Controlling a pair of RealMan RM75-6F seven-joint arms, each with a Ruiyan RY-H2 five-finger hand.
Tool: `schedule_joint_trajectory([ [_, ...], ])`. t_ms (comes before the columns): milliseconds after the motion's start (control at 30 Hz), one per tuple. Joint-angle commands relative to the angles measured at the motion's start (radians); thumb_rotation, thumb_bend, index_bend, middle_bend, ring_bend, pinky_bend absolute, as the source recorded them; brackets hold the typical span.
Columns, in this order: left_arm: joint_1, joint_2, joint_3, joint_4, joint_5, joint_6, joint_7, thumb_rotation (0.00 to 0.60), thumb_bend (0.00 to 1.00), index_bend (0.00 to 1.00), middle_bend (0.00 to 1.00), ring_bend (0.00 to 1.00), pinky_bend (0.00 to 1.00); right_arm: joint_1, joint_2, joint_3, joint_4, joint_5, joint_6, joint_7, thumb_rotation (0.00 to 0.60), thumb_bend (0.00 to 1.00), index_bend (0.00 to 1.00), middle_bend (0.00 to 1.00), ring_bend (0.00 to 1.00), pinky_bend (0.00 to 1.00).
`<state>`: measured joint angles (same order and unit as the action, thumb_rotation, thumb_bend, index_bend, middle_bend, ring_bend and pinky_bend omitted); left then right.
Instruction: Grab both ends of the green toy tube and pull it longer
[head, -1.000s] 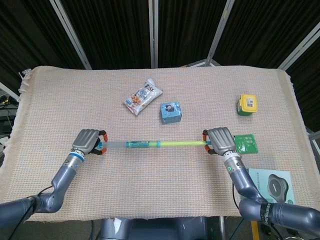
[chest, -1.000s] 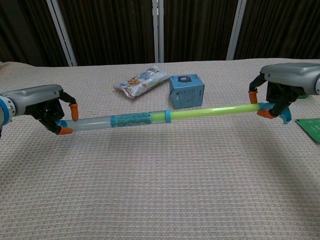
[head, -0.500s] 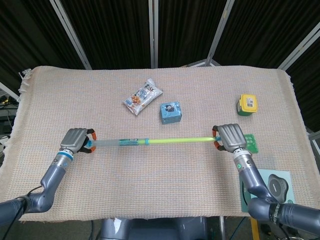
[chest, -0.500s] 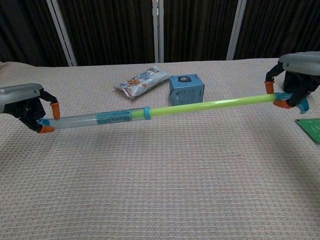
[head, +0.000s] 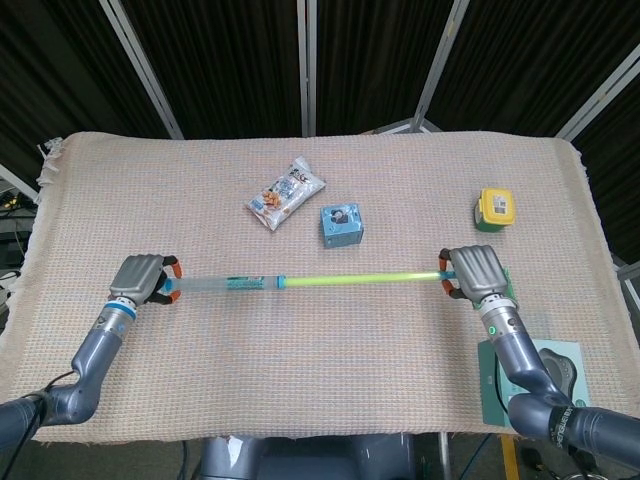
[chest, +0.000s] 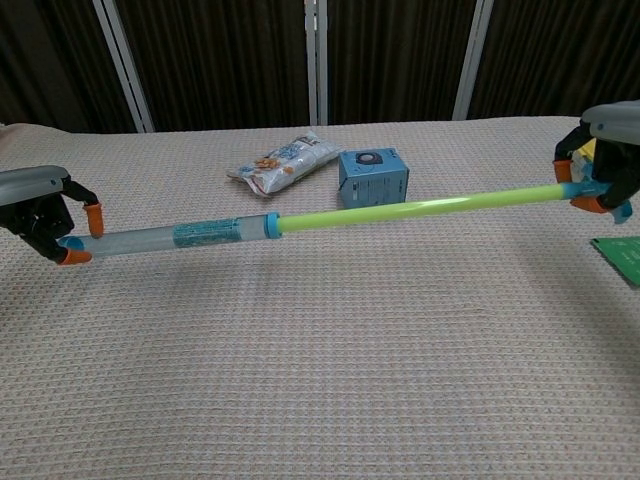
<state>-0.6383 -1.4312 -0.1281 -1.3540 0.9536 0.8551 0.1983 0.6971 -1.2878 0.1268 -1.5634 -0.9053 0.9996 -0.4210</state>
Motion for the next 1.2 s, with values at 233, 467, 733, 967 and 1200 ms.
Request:
schedule_joint_trajectory([
  [233, 0.003, -0.008, 0.002, 0.009, 0.01, -0.006, -0.013, 0.6, 0.35, 0.49, 0.9, 0.87, 1.0, -0.01, 0.001, 0.001, 0.01, -0.007, -0.016, 0.021, 0.6, 0.23, 0.35, 1.0, 1.0, 1.0],
  [467, 0.016, 0.007, 0.001, -0.008, 0.036, -0.004, -0.052, 0.6, 0.0, 0.0, 0.89, 0.85, 1.0, -0.025, -0.004, -0.002, 0.018, -0.055, -0.007, 0.05, 0.6, 0.0, 0.0, 1.0, 1.0, 1.0],
  [733, 0.061, 0.086, -0.01, -0.095, 0.091, 0.075, -0.103, 0.6, 0.0, 0.0, 0.61, 0.63, 0.81, -0.061, 0.044, 0.004, -0.041, -0.098, 0.04, 0.083, 0.6, 0.0, 0.0, 1.0, 1.0, 1.0],
  [967, 0.183, 0.19, 0.021, -0.224, 0.277, 0.316, -0.166, 0.6, 0.0, 0.0, 0.01, 0.03, 0.09, -0.176, 0.138, -0.028, -0.125, -0.291, 0.204, 0.21, 0.6, 0.0, 0.02, 0.64, 0.68, 0.7],
  [1200, 0.338, 0.277, 0.11, -0.361, 0.438, 0.555, -0.129, 0.6, 0.0, 0.0, 0.0, 0.0, 0.0, -0.35, 0.193, -0.119, -0.121, -0.488, 0.409, 0.376, 0.6, 0.0, 0.0, 0.0, 0.0, 0.0],
])
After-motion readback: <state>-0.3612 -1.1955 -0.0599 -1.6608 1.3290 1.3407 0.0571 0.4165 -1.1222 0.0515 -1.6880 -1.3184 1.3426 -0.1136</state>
